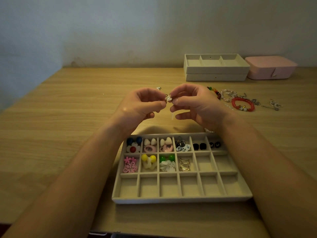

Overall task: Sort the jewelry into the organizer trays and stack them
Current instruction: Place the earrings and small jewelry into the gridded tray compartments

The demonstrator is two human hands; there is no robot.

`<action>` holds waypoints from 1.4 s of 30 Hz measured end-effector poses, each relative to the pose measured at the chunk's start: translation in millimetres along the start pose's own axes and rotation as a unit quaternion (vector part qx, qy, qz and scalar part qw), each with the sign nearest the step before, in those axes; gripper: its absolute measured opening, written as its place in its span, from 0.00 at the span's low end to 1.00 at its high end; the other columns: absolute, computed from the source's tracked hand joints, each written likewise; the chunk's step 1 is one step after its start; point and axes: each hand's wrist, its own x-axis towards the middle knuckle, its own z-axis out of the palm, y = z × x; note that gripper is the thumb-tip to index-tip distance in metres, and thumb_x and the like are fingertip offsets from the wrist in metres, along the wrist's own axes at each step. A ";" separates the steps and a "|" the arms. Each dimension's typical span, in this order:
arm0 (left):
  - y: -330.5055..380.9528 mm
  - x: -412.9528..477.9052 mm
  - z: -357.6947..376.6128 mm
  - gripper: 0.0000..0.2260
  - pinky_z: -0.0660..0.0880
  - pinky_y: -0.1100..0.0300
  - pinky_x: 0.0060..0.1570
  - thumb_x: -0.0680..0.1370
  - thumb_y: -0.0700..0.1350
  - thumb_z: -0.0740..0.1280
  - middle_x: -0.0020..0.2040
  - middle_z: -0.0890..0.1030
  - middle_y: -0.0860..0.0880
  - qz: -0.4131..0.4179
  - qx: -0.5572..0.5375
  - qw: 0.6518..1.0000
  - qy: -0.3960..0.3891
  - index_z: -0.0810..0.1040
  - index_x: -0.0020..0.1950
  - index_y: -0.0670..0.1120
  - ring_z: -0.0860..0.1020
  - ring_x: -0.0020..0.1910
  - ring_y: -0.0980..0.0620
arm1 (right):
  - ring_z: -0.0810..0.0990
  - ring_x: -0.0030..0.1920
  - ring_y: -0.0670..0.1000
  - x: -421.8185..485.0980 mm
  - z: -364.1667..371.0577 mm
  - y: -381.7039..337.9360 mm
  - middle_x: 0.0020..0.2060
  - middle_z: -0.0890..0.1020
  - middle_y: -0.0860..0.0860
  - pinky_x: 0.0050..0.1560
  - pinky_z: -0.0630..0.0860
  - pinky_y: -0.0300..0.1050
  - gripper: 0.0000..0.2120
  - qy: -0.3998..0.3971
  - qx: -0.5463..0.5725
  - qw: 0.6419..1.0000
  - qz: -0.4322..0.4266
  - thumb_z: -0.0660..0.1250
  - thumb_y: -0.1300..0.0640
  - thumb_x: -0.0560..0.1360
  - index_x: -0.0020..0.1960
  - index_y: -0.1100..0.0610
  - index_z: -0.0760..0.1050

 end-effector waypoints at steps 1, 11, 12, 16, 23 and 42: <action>0.2 -0.5 0.0 0.09 0.74 0.60 0.40 0.74 0.35 0.74 0.42 0.82 0.50 0.001 0.000 1.000 -0.001 0.82 0.51 0.44 0.78 0.40 0.53 | 0.85 0.43 0.53 -0.6 0.2 -0.4 0.43 0.84 0.54 0.40 0.83 0.47 0.07 -0.007 0.008 1.000 -0.001 0.68 0.70 0.77 0.51 0.60 0.79; 4.6 -3.5 1.1 0.09 0.77 0.59 0.42 0.73 0.34 0.74 0.43 0.83 0.48 0.025 0.006 1.000 -0.001 0.82 0.50 0.45 0.81 0.42 0.52 | 0.85 0.44 0.52 -0.7 1.0 -0.4 0.42 0.85 0.54 0.45 0.83 0.46 0.10 -0.023 0.037 0.999 -0.020 0.72 0.68 0.71 0.52 0.62 0.79; 5.1 -3.8 1.4 0.09 0.78 0.59 0.43 0.73 0.33 0.74 0.44 0.84 0.47 0.029 0.002 1.000 -0.001 0.82 0.50 0.44 0.81 0.43 0.52 | 0.85 0.44 0.52 -0.7 0.3 -0.4 0.42 0.85 0.54 0.45 0.83 0.46 0.10 -0.018 0.037 0.999 -0.023 0.72 0.68 0.72 0.52 0.62 0.79; 5.9 -3.8 3.6 0.11 0.80 0.58 0.47 0.72 0.34 0.74 0.46 0.85 0.45 0.034 -0.017 0.999 0.007 0.82 0.53 0.42 0.82 0.45 0.50 | 0.85 0.44 0.53 -0.5 -1.7 0.4 0.43 0.85 0.54 0.44 0.83 0.47 0.08 0.000 0.022 0.999 -0.027 0.71 0.67 0.75 0.53 0.60 0.80; 3.7 -1.4 -0.1 0.11 0.81 0.60 0.48 0.76 0.34 0.71 0.50 0.86 0.45 0.026 -0.017 0.999 0.035 0.81 0.57 0.42 0.84 0.46 0.49 | 0.85 0.45 0.53 1.6 -5.4 1.2 0.44 0.85 0.54 0.45 0.82 0.45 0.08 0.052 0.022 0.998 -0.036 0.72 0.67 0.75 0.53 0.59 0.80; 32.7 -30.8 12.6 0.07 0.82 0.60 0.43 0.75 0.38 0.75 0.46 0.87 0.43 -0.012 0.112 0.992 0.053 0.83 0.52 0.43 0.83 0.41 0.51 | 0.84 0.44 0.49 -29.8 2.6 -50.0 0.43 0.87 0.50 0.45 0.82 0.46 0.05 0.134 -0.213 0.965 -0.073 0.75 0.61 0.76 0.50 0.55 0.84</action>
